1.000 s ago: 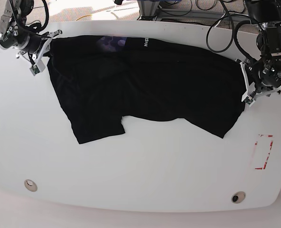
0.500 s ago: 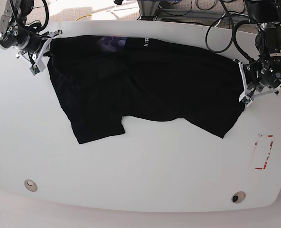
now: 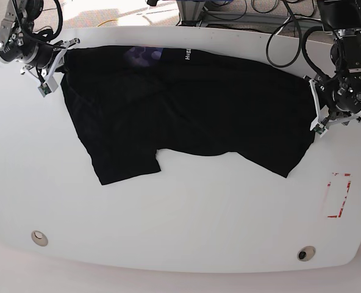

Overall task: Layout the t-shirt on the table in an organized manner, then fold the t-shirt properly
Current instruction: 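Hold the shirt edges with both grippers, keeping it taut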

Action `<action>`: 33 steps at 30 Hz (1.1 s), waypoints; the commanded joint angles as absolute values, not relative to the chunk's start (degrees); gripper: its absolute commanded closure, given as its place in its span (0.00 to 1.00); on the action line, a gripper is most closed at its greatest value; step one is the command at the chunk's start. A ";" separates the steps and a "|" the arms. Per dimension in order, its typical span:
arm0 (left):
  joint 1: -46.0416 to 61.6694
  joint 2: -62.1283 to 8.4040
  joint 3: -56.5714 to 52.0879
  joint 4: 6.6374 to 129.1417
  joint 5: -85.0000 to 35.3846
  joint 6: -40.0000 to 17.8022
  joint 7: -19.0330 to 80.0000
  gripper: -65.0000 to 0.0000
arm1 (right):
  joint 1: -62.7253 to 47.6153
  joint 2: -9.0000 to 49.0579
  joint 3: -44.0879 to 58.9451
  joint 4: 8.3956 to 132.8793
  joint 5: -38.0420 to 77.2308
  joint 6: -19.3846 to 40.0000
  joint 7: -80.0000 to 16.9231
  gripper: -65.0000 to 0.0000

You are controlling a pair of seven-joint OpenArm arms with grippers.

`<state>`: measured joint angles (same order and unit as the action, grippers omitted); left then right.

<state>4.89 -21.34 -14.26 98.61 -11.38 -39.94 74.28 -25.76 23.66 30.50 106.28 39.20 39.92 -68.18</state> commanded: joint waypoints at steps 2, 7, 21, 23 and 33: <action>4.09 -22.29 -14.73 99.30 -11.21 -40.00 74.07 0.42 | -25.71 24.66 30.99 106.95 39.87 40.00 -67.56 0.94; 4.00 -22.29 -14.46 99.21 -11.12 -40.00 73.71 0.42 | -25.71 24.66 30.99 106.95 39.96 40.00 -67.56 0.94; 2.86 -22.20 -14.20 93.41 -11.12 -40.00 71.08 0.42 | -25.71 24.66 30.99 106.95 40.04 40.00 -67.56 0.94; 2.77 -22.20 -14.20 93.49 -11.21 -40.00 71.08 0.42 | -25.71 24.66 30.99 106.95 40.04 40.00 -67.56 0.94; 2.68 -22.20 -14.29 93.67 -11.21 -40.00 71.25 0.75 | -25.71 24.66 30.99 106.95 40.04 40.00 -67.56 0.94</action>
